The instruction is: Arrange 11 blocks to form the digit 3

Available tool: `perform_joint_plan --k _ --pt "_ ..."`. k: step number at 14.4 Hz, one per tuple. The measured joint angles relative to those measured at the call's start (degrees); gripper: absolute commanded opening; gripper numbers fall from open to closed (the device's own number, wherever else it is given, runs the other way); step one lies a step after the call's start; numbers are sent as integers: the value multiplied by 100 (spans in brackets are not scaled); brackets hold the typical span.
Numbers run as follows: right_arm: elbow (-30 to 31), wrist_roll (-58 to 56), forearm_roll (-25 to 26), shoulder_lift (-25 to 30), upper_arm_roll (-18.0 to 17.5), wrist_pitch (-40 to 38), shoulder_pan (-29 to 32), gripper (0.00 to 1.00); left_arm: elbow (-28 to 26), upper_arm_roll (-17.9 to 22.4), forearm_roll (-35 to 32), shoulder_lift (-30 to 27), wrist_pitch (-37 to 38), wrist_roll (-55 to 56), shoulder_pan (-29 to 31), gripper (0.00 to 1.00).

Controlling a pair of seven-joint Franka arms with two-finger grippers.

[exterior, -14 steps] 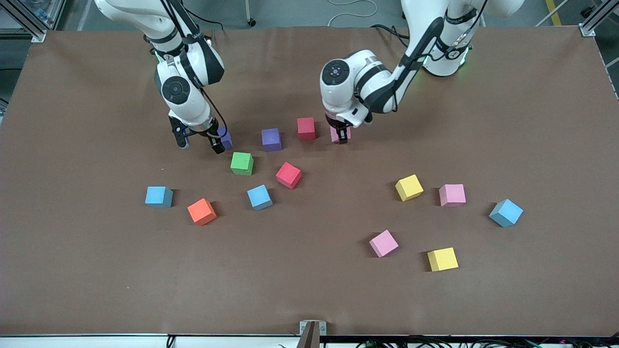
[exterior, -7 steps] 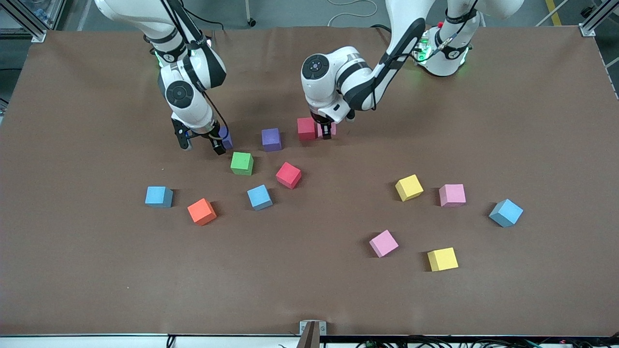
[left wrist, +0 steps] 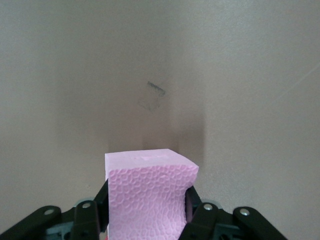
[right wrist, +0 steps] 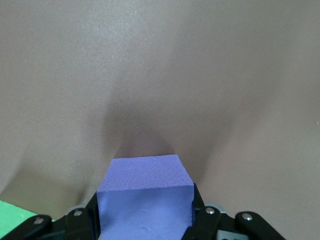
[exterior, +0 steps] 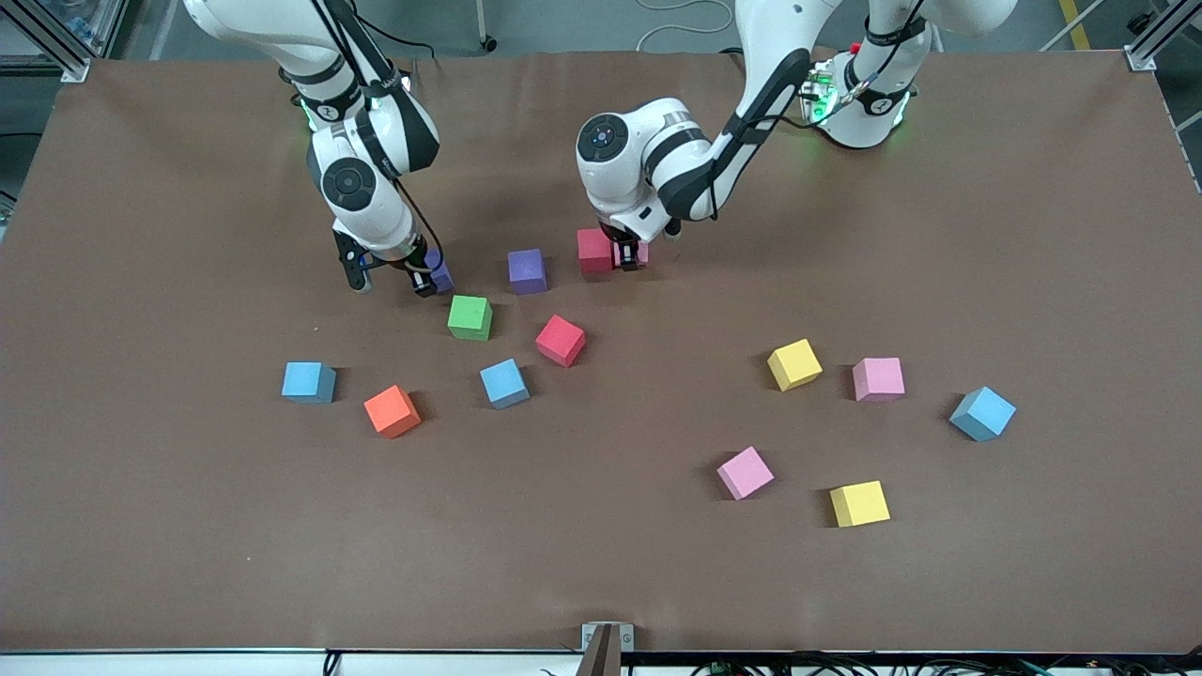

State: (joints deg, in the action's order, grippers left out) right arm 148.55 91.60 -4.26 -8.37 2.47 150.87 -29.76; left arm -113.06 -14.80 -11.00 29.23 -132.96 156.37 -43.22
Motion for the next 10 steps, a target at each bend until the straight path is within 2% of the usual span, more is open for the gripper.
perform_joint_plan --k 10 --pt "-7 5 0 0 -7 2 -1 64 100 0 -71 40 11 0 -8 27"
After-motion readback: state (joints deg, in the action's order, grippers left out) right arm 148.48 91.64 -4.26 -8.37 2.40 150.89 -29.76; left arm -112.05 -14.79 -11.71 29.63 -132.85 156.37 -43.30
